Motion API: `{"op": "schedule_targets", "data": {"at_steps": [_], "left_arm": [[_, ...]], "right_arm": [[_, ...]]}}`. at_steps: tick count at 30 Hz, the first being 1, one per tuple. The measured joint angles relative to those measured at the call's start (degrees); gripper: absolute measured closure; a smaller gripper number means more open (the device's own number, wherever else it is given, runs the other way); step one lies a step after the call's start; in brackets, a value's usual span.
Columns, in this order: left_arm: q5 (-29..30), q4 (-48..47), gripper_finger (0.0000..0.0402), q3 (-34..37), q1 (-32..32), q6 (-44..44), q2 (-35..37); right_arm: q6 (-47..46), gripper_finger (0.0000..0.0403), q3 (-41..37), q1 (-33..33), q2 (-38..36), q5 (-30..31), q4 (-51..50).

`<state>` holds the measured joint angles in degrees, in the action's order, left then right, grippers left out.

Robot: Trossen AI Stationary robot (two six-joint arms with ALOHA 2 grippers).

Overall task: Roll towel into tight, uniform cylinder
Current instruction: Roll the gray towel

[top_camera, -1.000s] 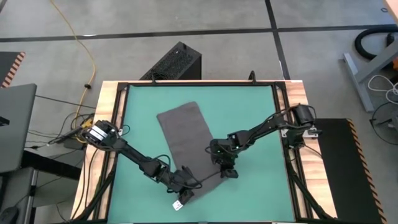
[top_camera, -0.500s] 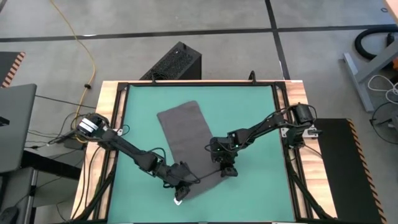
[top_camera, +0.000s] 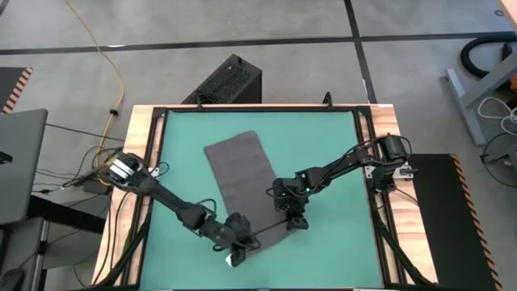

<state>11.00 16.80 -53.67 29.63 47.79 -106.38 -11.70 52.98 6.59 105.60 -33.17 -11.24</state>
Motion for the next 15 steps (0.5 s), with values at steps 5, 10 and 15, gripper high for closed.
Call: {"op": "schedule_targets", "data": {"at_steps": [5, 10, 15], "left_arm": [[-1.59, -0.32, 0.029, -0.15, -1.06, 0.89, -2.48], [-1.65, -2.91, 0.029, -0.26, -1.49, 0.95, -2.43], [-1.51, -4.63, 0.029, -0.26, -1.27, 1.41, -2.43]], "right_arm": [[-0.01, 0.0241, 2.48, -0.26, 0.13, -0.12, -4.11], [-0.06, 0.0241, 6.17, -0.52, 0.22, 0.09, -11.1], [2.52, 0.0241, 8.54, -0.52, -0.15, 0.09, -16.1]]}}
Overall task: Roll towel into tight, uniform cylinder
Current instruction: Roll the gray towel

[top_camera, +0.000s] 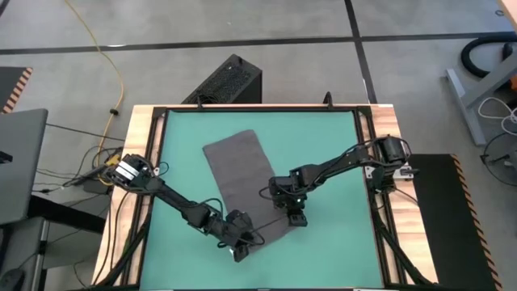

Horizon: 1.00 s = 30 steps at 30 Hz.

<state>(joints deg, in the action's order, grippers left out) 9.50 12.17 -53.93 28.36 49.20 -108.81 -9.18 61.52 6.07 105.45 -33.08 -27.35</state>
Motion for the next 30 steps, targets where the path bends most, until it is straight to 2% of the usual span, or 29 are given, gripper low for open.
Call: {"op": "schedule_targets", "data": {"at_steps": [5, 9, 12, 15, 18, 21, 30], "left_arm": [[-0.01, -1.22, 0.029, 0.04, 0.2, 0.08, 0.0], [-0.01, -2.07, 0.029, 0.04, 0.2, -0.01, 0.0], [0.24, -2.5, 0.029, 0.04, 0.19, -0.53, 0.0], [0.24, -2.05, 0.029, 0.07, -0.1, -2.23, 0.0], [0.25, -2.06, 0.029, 0.07, -0.18, -3.28, 0.0], [0.24, -2.06, 0.029, 0.09, -0.2, -4.28, 0.0], [-0.11, -1.95, 0.029, 0.11, -0.29, -3.96, 0.0]], "right_arm": [[3.8, 0.0241, 0.88, 0.04, -3.9, 2.51, -4.02], [6.24, 0.0241, -0.67, 1.68, -10.67, 11.2, -3.51], [5.8, 0.0241, -4.49, 5.09, -15.77, 18.48, 3.69], [4.96, 0.0241, -9.77, 9.22, -18.59, 21.5, 14.36], [6.57, 0.0241, -13.53, 12.75, -19.04, 23.38, 19.57], [9.27, 0.0241, -14.8, 14.88, -18.02, 25.7, 20.09], [13.79, 0.023, -14.93, 15.98, -13.65, 27.41, 21.15]]}}
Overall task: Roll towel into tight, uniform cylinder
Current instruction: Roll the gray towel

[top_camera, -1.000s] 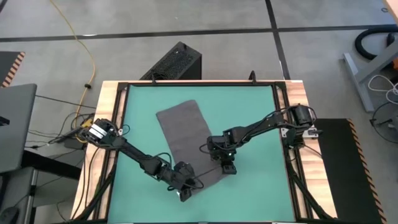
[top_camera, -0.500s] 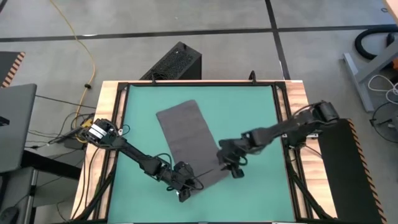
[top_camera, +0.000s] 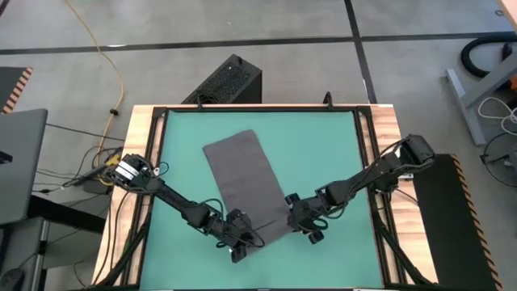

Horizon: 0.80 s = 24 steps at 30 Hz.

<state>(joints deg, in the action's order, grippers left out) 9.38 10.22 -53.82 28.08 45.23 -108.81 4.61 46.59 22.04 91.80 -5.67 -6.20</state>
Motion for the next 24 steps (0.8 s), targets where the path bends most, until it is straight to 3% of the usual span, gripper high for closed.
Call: {"op": "schedule_targets", "data": {"at_steps": [10, 19, 24], "left_arm": [[-0.65, -0.02, 0.029, 0.0, -0.22, 0.21, -0.02], [-1.83, -0.02, 0.029, 0.0, -0.96, -0.61, -0.02], [-1.81, -0.02, 0.029, 0.0, -0.96, -1.07, -0.02]], "right_arm": [[1.47, 0.0179, 0.02, -1.29, 0.37, 0.0, 0.4], [1.46, 0.0178, 0.04, -1.29, -1.66, 0.12, 0.45], [2.34, 0.0178, 0.04, -1.29, 0.77, 3.6, 0.64]]}}
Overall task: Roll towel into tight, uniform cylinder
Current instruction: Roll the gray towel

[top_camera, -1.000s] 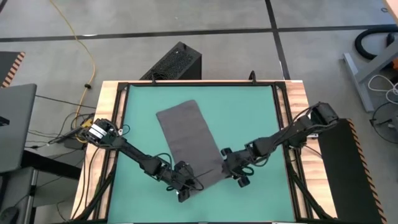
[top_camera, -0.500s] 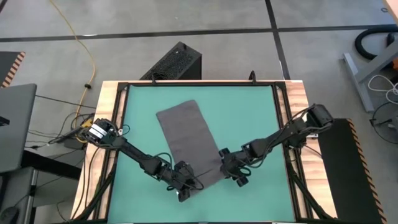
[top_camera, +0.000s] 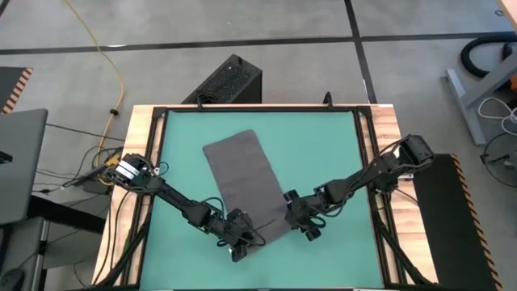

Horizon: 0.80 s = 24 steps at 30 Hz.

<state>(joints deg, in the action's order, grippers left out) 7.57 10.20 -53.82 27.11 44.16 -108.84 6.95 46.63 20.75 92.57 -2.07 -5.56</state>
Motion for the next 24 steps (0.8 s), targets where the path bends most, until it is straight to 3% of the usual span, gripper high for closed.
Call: {"op": "schedule_targets", "data": {"at_steps": [14, 18, 24], "left_arm": [[0.69, -0.24, 0.029, 0.0, 0.0, -2.32, -0.03], [-0.37, 0.11, 0.029, 0.02, 0.0, -4.07, 0.19], [-1.82, -0.12, 0.029, 0.07, -0.06, -6.52, 2.71]], "right_arm": [[0.53, 0.0186, 0.3, 1.01, 9.45, 3.35, -0.91], [-3.67, 0.023, 0.35, 1.11, 9.09, 2.51, -2.8], [-8.41, 0.0343, 0.15, 0.72, 6.71, -3.38, -4.34]]}}
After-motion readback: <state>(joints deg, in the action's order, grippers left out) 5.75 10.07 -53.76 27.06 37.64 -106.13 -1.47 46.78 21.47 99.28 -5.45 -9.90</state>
